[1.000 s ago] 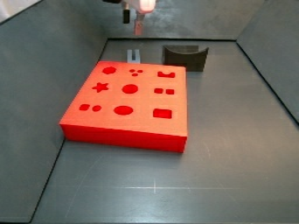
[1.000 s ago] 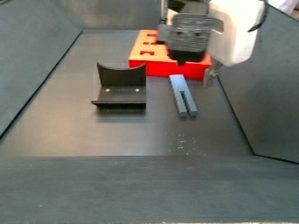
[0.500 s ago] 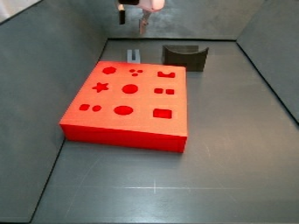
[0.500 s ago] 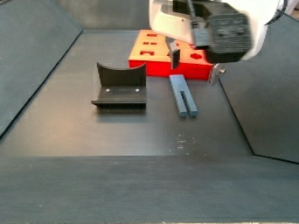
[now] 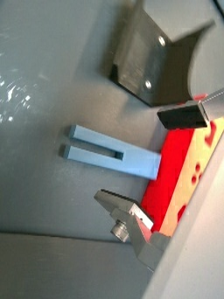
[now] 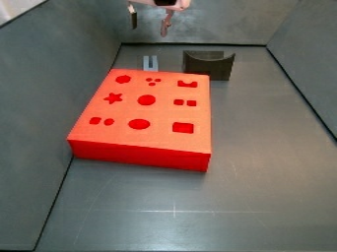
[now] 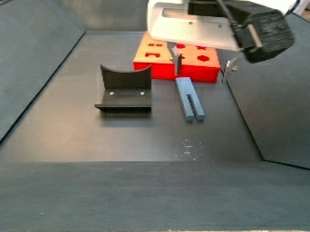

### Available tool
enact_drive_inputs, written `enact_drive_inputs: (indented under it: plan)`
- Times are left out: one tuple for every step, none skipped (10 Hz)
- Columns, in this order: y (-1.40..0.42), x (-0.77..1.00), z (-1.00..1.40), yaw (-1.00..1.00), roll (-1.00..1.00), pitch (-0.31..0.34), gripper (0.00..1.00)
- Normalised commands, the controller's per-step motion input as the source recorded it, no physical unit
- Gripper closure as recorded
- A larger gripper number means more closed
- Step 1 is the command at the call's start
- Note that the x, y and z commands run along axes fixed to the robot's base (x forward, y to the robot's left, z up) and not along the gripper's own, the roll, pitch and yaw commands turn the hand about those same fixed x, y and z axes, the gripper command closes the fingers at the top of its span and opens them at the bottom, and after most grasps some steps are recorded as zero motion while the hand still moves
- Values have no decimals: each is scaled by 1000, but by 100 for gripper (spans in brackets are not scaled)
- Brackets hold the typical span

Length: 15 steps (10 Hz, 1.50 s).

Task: Pick up the double-square object. Move up. Rotate the double-square object. Place the double-square object on the fixture. Regrasp the double-square object. Move to above the board. Insert the double-square object.
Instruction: Rotate the double-square object.

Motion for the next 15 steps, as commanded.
enact_drive_inputs:
  plan:
    - [4, 38, -36, 1000, 16, -17, 0]
    - [4, 38, -36, 1000, 19, -21, 0]
    - [4, 37, -37, 979, 25, -27, 0]
    - [4, 37, -37, 738, 24, -27, 0]
    - [4, 36, -37, 500, 24, -27, 0]
    - [4, 35, -38, 323, 24, -26, 0]
    - [0, 0, -1000, 0, 0, 0, 0]
    - [1, 7, -1000, -45, 1, -10, 0]
    - [-1, 12, -1000, -44, -3, -20, 0]
    - [1, 19, -1000, -32, -24, -30, 0]
    - [2, 27, -1000, -22, -38, -35, 0]
    - [3, 34, -1000, -13, -54, -35, 0]
    - [5, 42, -1000, -5, -64, -35, 0]
    - [6, 45, -789, 7, -86, -37, 0]
    - [8, 44, -662, 6, -93, -43, 0]
